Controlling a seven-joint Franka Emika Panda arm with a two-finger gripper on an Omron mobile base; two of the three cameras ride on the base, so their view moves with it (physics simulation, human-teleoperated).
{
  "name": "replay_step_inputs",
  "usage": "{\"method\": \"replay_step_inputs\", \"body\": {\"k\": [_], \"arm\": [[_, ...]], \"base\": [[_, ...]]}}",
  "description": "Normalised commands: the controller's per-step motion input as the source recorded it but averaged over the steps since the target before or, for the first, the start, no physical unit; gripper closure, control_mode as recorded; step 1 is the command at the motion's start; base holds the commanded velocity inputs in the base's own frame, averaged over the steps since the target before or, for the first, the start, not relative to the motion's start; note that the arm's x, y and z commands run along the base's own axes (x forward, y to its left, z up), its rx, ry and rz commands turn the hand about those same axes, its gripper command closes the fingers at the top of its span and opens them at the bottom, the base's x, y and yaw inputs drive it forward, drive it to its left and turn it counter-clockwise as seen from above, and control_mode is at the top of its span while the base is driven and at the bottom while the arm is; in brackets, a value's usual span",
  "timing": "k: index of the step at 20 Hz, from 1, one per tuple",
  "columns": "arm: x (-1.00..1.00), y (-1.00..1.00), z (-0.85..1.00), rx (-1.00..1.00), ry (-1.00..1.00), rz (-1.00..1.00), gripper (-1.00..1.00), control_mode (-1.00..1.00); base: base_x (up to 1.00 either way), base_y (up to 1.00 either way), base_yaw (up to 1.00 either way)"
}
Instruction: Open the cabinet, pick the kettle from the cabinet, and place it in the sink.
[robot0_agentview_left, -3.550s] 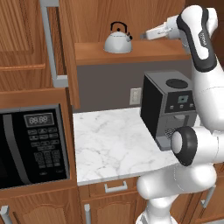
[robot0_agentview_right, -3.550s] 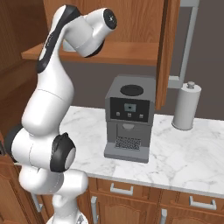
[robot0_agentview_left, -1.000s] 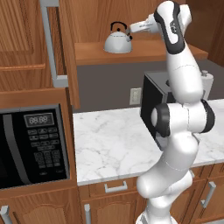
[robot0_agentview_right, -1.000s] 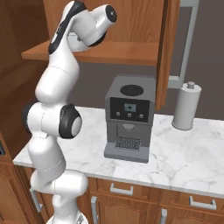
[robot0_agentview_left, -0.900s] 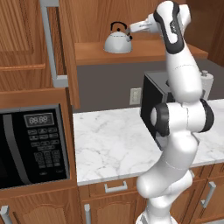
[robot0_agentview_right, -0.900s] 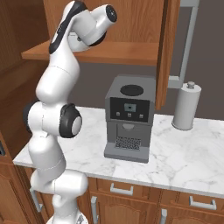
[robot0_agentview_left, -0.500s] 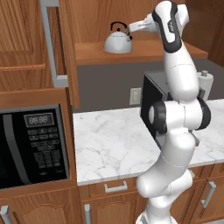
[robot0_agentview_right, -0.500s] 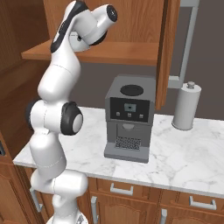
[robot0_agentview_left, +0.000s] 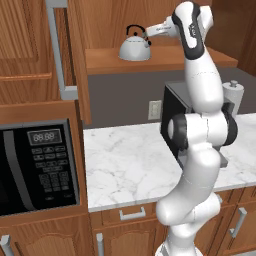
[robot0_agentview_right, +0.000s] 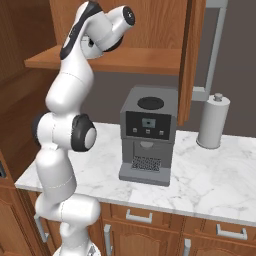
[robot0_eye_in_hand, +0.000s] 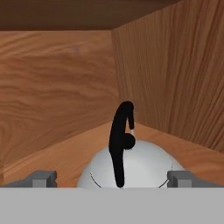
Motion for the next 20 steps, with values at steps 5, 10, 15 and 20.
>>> {"method": "replay_step_inputs", "body": {"k": [5, 10, 15, 20], "arm": [[0.14, 0.0, 0.0, 0.0, 0.0, 0.0, -1.0, -1.0], [0.13, 0.0, 0.0, 0.0, 0.0, 0.0, -1.0, -1.0], [0.1, 0.02, 0.0, 0.0, 0.0, 0.0, -1.0, -1.0], [0.1, 0.11, -0.02, 0.0, 0.0, 0.0, -1.0, -1.0]], "base": [[0.0, 0.0, 0.0], [0.0, 0.0, 0.0], [0.0, 0.0, 0.0], [0.0, 0.0, 0.0]]}}
